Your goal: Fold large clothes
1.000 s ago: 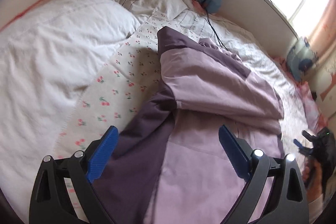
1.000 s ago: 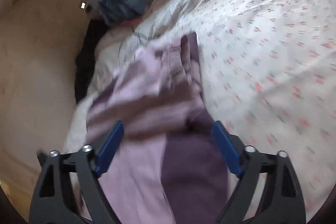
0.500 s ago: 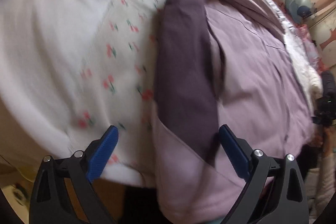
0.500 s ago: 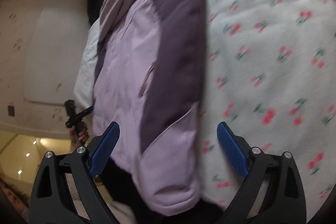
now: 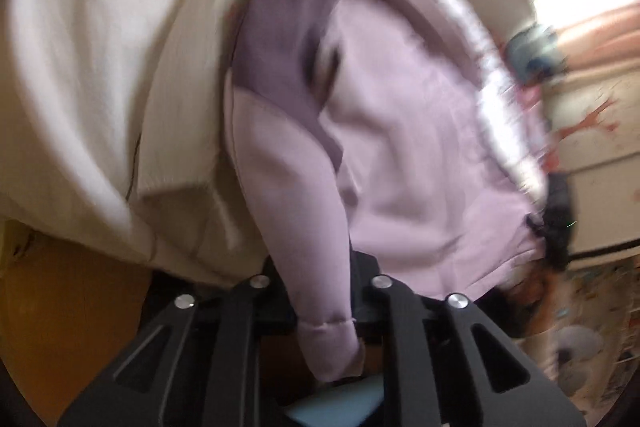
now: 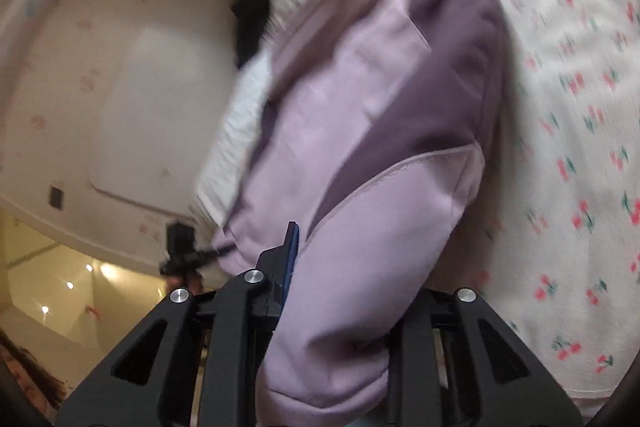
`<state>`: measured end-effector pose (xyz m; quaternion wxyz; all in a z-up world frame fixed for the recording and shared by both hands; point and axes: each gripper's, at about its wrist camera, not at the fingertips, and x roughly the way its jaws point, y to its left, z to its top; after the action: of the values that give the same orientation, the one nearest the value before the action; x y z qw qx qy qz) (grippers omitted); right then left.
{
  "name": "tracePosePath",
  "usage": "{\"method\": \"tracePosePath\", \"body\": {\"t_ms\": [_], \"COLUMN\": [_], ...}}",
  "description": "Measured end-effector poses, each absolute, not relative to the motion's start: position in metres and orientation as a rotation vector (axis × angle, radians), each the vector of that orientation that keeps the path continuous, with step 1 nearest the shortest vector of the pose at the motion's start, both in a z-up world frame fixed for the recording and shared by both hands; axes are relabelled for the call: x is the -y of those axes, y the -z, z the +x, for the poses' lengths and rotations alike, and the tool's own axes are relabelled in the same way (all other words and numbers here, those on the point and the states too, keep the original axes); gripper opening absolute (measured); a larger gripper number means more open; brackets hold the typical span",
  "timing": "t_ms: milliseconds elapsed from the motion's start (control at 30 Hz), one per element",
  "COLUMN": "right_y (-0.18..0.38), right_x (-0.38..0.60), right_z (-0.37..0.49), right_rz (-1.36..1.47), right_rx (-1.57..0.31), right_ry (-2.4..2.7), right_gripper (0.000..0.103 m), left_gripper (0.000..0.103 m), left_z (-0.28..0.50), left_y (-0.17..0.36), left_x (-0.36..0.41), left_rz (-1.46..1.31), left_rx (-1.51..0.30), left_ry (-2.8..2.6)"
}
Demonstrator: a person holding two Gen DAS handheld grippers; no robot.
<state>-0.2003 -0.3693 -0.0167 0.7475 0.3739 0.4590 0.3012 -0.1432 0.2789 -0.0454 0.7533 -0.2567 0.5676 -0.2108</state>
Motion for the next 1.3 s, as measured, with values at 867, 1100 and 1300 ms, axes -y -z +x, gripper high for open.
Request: {"method": "tracePosePath", "body": {"t_ms": [867, 1100, 1300], "right_y": [-0.092, -0.027, 0.038], "right_x": [0.422, 0.336, 0.358], "right_z": [-0.236, -0.013, 0.071], "right_rz": [0.417, 0.191, 0.274], "right_rx": [-0.861, -0.853, -1.055], "right_ry": [-0.387, -0.238, -0.060], "right_gripper": [0.070, 0.070, 0.068], "left_gripper": [0.067, 0.068, 0.062], "left_z": [-0.137, 0.059, 0.169], "left_y": [-0.069, -0.019, 0.080], "left_x": [-0.317, -0.153, -0.117], "left_rz": [-0.248, -0.284, -0.332], "left_rx": [-0.936, -0.854, -1.087], "left_ry": [0.362, 0.491, 0.321]}}
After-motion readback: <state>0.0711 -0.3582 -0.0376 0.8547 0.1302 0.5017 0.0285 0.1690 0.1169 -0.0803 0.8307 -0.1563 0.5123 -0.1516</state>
